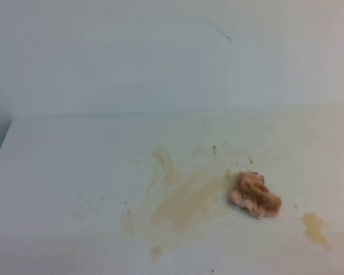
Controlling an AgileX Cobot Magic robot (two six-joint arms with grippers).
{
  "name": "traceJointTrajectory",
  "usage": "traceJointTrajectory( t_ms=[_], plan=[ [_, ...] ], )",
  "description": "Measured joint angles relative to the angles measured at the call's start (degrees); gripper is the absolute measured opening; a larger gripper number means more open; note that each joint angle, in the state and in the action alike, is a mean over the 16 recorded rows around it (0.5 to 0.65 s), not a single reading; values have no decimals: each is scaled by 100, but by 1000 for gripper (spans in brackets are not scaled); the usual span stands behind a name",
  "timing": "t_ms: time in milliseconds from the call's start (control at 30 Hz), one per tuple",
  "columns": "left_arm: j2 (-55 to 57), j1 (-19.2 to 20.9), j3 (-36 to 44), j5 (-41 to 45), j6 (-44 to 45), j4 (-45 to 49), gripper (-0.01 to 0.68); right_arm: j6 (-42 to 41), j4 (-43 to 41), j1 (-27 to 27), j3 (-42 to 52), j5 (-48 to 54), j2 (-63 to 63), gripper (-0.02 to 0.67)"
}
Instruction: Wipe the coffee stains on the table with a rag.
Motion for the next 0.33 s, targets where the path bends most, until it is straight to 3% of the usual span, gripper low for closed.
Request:
traceJointTrajectory(
  t_ms=[333],
  plan=[
    [0,0,0,0,0,0,0,0,1,0,0,0,0,-1]
  ],
)
